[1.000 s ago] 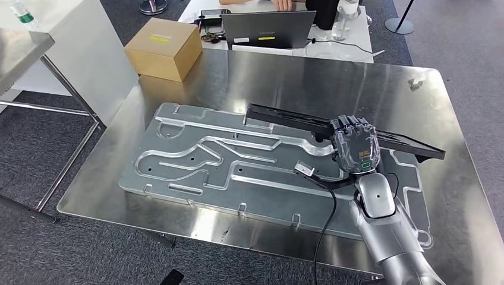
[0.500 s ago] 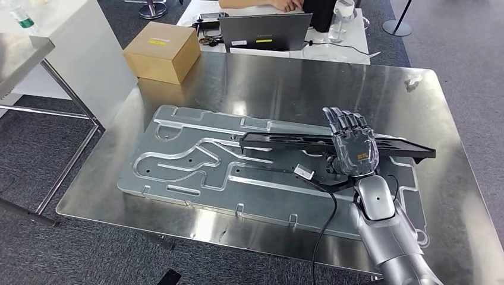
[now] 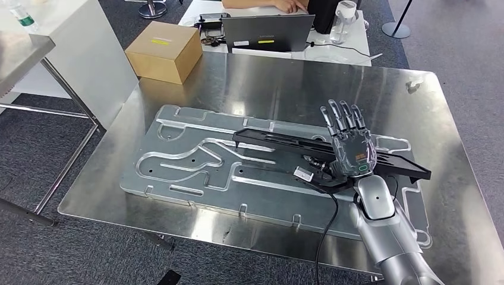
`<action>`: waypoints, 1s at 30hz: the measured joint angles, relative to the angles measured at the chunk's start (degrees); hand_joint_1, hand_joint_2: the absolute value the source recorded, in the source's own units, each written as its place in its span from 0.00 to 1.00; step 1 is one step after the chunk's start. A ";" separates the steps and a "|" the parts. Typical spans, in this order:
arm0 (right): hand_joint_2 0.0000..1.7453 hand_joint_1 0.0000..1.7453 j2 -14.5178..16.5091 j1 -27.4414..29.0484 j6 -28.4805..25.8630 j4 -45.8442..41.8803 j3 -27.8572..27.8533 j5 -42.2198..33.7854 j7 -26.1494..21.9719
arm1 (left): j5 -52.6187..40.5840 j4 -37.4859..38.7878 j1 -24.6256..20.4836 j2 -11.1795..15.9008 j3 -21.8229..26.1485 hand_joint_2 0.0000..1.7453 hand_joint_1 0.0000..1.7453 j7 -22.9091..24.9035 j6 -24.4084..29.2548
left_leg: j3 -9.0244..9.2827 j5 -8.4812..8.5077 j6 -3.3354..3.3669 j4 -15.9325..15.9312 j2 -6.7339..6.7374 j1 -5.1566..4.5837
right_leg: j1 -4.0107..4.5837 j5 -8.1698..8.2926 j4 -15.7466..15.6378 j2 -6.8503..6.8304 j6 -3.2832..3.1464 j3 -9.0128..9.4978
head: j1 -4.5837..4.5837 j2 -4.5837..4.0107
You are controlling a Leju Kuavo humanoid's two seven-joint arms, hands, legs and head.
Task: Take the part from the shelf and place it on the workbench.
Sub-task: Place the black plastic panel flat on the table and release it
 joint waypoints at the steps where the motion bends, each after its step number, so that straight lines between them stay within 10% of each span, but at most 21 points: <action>1: 0.00 0.00 0.02 -0.08 0.00 0.27 0.00 -0.16 -0.25 | -0.01 0.00 0.00 0.00 0.08 0.00 0.00 0.00 -0.07 | 0.00 -0.01 0.00 0.00 0.00 0.00 | 0.00 0.00 0.00 0.00 0.00 0.01 | 0.00 0.00; 30: 0.00 0.00 0.44 -3.81 0.18 8.33 1.09 -6.58 -3.05 | -2.44 0.00 0.18 -0.11 1.85 0.00 0.00 -0.16 -1.01 | 0.08 -0.04 0.00 0.12 0.01 -0.01 | 0.00 0.04 -0.02 -0.01 0.07 0.15 | 0.00 0.00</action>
